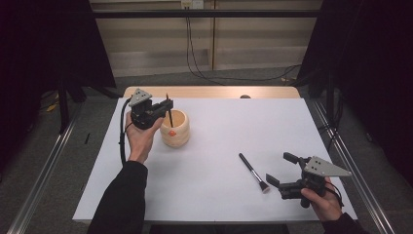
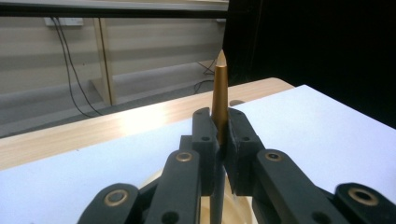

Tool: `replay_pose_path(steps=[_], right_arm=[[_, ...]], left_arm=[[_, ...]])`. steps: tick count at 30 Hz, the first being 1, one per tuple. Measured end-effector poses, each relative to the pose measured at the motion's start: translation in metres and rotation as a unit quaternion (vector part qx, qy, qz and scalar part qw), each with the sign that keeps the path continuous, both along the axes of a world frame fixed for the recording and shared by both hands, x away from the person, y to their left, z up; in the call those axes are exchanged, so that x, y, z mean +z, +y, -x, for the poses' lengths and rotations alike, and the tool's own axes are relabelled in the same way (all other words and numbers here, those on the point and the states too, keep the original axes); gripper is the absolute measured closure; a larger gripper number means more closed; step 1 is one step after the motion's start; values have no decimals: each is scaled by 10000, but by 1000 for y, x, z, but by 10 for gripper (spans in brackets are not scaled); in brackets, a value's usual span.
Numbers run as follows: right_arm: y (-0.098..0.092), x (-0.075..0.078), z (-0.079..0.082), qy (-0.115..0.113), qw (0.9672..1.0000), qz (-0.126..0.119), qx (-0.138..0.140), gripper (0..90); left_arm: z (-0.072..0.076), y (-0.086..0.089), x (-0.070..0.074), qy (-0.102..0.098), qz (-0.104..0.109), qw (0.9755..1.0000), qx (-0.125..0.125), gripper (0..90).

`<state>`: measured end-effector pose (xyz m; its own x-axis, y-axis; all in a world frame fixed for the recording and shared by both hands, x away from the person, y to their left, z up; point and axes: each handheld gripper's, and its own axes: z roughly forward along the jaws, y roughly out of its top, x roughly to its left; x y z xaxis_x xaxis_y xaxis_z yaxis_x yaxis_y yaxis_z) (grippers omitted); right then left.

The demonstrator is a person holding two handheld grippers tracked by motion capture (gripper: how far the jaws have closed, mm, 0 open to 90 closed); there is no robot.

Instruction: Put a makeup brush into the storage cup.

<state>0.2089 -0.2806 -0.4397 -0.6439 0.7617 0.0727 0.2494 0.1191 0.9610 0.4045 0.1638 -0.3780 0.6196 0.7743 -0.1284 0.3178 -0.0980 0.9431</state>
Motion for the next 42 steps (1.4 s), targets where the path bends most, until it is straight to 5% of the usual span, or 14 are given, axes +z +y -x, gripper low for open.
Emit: replay_pose_path(steps=[21, 31, 42], right_arm=[[0, 0, 0, 48, 10000, -47, 17, 16], [0, 0, 0, 42, 10000, -57, 15, 17], [-1, 0, 0, 65, 10000, -61, 15, 17]], left_arm=[[-1, -3, -13, 48, -30, 10000, -69, 815], [0, -5, -13, -19, -96, 9999, 64, 663], [0, -2, -12, 69, -13, 9997, 221, 369]])
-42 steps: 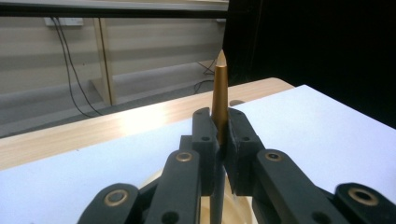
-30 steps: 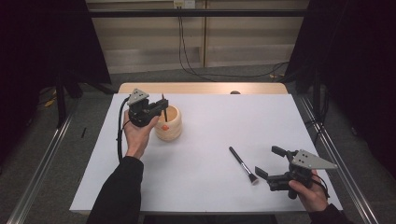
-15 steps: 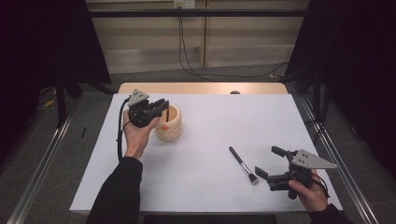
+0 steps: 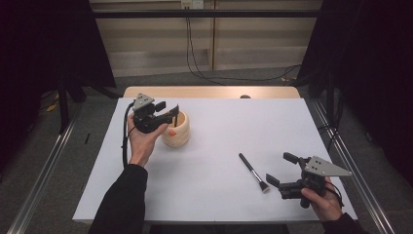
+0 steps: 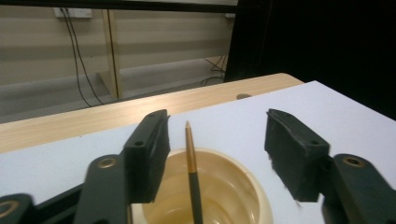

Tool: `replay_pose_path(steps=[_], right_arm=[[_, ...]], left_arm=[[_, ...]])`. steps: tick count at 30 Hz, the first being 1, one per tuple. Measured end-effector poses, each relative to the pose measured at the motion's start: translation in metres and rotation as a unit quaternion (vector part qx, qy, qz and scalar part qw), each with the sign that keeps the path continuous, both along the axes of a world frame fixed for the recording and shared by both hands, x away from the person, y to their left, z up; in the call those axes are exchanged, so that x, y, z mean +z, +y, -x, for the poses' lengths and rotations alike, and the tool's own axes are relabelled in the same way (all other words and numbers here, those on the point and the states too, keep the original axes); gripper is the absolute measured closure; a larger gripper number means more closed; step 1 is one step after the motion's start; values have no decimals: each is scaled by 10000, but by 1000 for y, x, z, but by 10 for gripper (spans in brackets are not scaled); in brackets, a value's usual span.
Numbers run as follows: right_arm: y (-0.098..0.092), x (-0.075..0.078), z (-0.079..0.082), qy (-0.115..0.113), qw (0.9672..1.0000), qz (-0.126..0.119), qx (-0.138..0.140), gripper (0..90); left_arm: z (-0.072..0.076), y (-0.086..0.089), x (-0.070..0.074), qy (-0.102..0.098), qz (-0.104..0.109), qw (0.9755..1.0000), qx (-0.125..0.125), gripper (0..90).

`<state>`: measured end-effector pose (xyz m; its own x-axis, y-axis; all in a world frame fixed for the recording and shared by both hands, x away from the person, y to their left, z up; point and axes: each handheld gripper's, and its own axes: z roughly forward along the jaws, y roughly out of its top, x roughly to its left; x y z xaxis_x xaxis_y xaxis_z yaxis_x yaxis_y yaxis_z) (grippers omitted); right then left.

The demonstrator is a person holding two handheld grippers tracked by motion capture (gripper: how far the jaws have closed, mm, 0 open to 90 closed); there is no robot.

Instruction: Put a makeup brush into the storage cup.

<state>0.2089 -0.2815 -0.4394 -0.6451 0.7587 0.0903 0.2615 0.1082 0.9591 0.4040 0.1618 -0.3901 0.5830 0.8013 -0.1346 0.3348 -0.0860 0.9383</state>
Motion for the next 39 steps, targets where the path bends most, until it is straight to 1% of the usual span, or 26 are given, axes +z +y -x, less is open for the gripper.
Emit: replay_pose_path(steps=[2, 4, 5, 6, 8, 9, 11, 12, 13, 14, 15, 16, 18, 21, 23, 24, 26, 28, 29, 31, 32, 33, 34, 37, 38, 39], right_arm=[[0, 0, 0, -2, 10000, -10, -6, 17], [0, 0, 0, 5, 10000, -12, -1, 17], [0, 0, 0, 6, 10000, -16, 0, 17], [0, 0, 0, 11, 10000, -18, -4, 17], [0, 0, 0, 21, 10000, -20, -18, 17], [0, 0, 0, 18, 10000, -16, -22, 17], [1, 0, 0, 15, 10000, -24, -17, 17], [1, 0, 0, 10, 10000, -16, -13, 17], [1, 0, 0, 14, 10000, -12, -26, 17], [1, 0, 0, 12, 10000, -14, -24, 17], [0, 0, 0, 12, 10000, -16, -26, 17], [0, 0, -1, 13, 10000, -12, -30, 17], [0, 0, 0, 6, 10000, -21, -23, 17], [1, 0, 0, 17, 10000, -14, -26, 17], [0, 0, 0, 17, 10000, -12, -33, 18], [0, 0, 0, 12, 10000, -15, -33, 17], [0, 0, 0, 10, 10000, -14, -37, 17], [0, 0, -1, 11, 10000, -17, -36, 17], [0, 0, 0, 9, 10000, -13, -40, 17], [0, 0, 0, 6, 10000, -15, -33, 17], [0, 0, 0, 3, 10000, -16, -30, 17], [0, 0, 0, -22, 10000, -25, -66, 17], [0, 0, 0, -22, 10000, -16, -54, 17], [0, 0, 0, -26, 10000, -8, -50, 17], [0, 0, 0, -32, 10000, -25, -64, 17], [0, 0, 0, -30, 10000, -27, -62, 17]], left_arm=[[0, -1, 1, -10, -86, 9999, 112, 291], [1, -1, 2, 23, -113, 9999, 95, 278], [3, -2, 3, -14, -134, 9998, 159, 252], [3, -3, 4, -35, -137, 9998, 157, 210], [4, -2, 5, -55, -105, 9998, 168, 165], [4, -2, 6, -61, -108, 9998, 180, 127], [5, -2, 6, -67, -77, 9999, 120, 85], [5, -2, 6, -45, -60, 9999, 133, 60], [6, -1, 7, -48, -27, 10000, 69, 45], [7, -1, 7, -91, 6, 9999, -41, 42], [8, -1, 8, -91, 39, 10000, -16, 42], [9, -2, 9, -128, 25, 9999, -17, 38], [12, -2, 10, -188, 82, 9998, -88, 22], [18, -4, 13, -255, 37, 9996, -87, 23], [22, -4, 15, -334, -1, 9993, -174, 22], [24, -4, 15, -332, -30, 9993, -176, 27], [28, -5, 16, -291, -13, 9995, -142, 29], [31, -6, 16, -315, 64, 9994, -144, 28], [33, -6, 16, -309, 44, 9994, -140, 27], [37, -7, 16, -386, -3, 9992, -60, 23], [40, -6, 16, -449, 3, 9990, -42, 23], [42, -5, 16, -469, 7, 9989, -49, 22], [44, -4, 16, -483, 7, 9988, -110, 18], [50, -2, 16, -468, 52, 9988, -122, 12], [53, -2, 16, -471, 6, 9989, -79, 11], [56, -1, 15, -495, 4, 9987, -100, 11]])
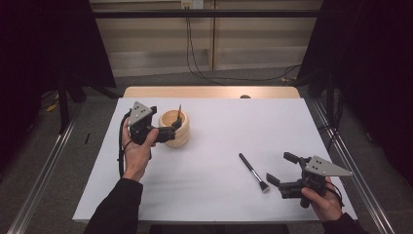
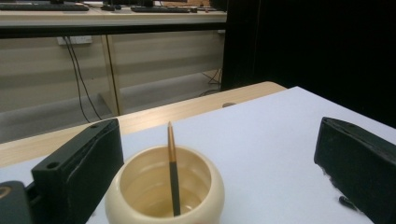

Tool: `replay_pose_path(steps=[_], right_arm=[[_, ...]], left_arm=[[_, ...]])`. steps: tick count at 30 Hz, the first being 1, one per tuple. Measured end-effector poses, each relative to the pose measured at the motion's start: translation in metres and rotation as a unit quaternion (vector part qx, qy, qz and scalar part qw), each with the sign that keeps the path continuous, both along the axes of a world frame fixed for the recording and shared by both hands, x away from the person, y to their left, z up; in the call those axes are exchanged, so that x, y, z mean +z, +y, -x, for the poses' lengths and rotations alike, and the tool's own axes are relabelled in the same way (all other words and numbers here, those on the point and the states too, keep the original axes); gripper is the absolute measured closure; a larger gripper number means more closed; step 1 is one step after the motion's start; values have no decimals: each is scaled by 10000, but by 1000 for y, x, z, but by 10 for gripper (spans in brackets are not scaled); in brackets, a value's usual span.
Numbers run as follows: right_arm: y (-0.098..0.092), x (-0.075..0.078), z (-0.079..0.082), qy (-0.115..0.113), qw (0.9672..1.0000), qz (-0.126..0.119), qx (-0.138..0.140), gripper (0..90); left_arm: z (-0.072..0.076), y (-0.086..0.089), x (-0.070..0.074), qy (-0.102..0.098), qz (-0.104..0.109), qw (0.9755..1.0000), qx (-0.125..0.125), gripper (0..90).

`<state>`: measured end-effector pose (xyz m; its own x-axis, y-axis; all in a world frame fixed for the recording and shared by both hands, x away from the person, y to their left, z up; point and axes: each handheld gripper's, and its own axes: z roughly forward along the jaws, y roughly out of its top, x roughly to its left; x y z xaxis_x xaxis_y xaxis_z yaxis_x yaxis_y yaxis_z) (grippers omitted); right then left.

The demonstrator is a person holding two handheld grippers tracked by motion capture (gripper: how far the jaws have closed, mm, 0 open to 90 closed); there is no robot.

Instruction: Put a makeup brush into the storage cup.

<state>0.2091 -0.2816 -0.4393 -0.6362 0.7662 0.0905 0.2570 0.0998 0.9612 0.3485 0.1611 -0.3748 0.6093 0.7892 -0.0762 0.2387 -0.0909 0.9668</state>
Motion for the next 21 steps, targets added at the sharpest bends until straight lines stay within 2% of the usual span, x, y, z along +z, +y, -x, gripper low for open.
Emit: replay_pose_path(steps=[5, 8, 10, 12, 14, 16, 17, 19, 21], right_arm=[[0, 0, 0, 11, 10000, 12, -3, 17], [0, 0, 0, 23, 10000, 18, 22, 17], [0, 0, 0, 27, 10000, 18, 19, 17], [0, 0, 0, 45, 10000, 16, 16, 17], [0, 0, 0, 43, 10000, 19, 12, 17], [0, 0, 0, 21, 10000, 26, 22, 17], [0, 0, 0, 5, 10000, 34, -4, 17], [0, 0, 0, 6, 10000, 32, 0, 17], [0, 0, 0, 23, 10000, 20, 13, 17]], left_arm=[[12, 3, -4, -1, 61, 10000, -63, 10], [18, 3, -6, 41, -65, 10000, -54, 11], [21, 3, -7, 10, -78, 10000, -1, 13], [25, 4, -9, 19, 42, 10000, -39, 11], [29, 5, -12, -28, -42, 10000, 48, 7], [30, 7, -18, 27, 135, 9999, 50, 7], [31, 9, -19, 54, 112, 9999, 64, 9], [36, 9, -24, -188, -198, 9994, 234, 8], [39, 9, -27, -36, -51, 9999, 149, 6]])
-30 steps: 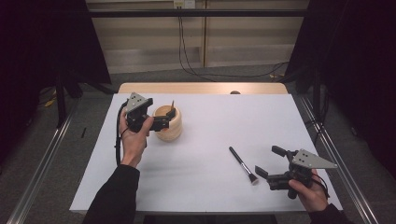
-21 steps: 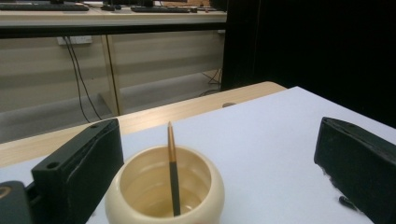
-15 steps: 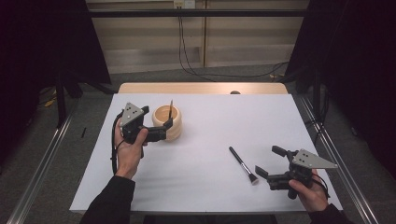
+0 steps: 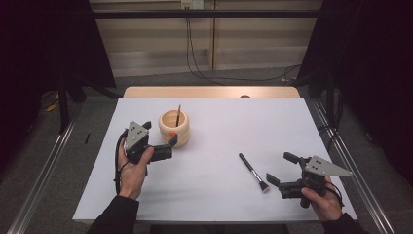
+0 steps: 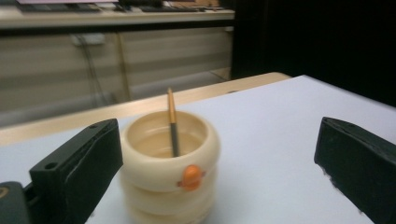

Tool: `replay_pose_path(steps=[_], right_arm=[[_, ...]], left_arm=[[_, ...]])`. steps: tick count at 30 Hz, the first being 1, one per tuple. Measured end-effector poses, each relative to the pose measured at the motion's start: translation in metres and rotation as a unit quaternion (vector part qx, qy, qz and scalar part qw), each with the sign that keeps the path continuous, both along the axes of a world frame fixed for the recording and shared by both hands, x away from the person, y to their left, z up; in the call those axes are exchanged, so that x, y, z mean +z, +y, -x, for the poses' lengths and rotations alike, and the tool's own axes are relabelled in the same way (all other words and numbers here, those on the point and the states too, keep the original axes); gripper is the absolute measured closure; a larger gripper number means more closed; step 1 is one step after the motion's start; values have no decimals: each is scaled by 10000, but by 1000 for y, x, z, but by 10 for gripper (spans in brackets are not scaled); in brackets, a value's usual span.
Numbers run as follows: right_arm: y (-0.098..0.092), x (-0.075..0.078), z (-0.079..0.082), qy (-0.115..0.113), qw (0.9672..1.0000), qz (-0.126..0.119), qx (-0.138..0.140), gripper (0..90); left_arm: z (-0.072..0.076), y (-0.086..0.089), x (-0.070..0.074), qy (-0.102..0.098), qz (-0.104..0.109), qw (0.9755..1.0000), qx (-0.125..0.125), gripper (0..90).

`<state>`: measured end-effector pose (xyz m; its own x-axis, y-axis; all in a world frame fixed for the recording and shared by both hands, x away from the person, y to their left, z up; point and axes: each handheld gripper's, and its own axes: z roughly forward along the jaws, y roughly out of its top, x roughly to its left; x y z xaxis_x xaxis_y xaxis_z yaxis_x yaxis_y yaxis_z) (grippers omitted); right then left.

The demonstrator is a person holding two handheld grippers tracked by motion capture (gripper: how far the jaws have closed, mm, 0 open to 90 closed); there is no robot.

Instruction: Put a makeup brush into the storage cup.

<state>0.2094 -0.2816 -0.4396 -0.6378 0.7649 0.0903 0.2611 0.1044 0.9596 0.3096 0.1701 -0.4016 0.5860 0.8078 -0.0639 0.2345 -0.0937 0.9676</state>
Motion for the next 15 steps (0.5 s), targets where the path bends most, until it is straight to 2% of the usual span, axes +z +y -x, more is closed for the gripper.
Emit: replay_pose_path(steps=[1, 5, 8, 15], right_arm=[[0, 0, 0, 8, 10000, -2, 6, 17], [0, 0, 0, -12, 10000, 14, -3, 17], [0, 0, 0, -24, 10000, 13, -25, 17], [0, 0, 0, -23, 10000, 17, -28, 17]], left_arm=[[1, -1, 0, 50, 17, 10000, -35, 5], [13, -4, -1, -130, -194, 9997, -54, 13], [21, -4, -1, -128, -68, 9999, -50, 12], [38, 2, -5, -259, -200, 9995, -38, 6]])
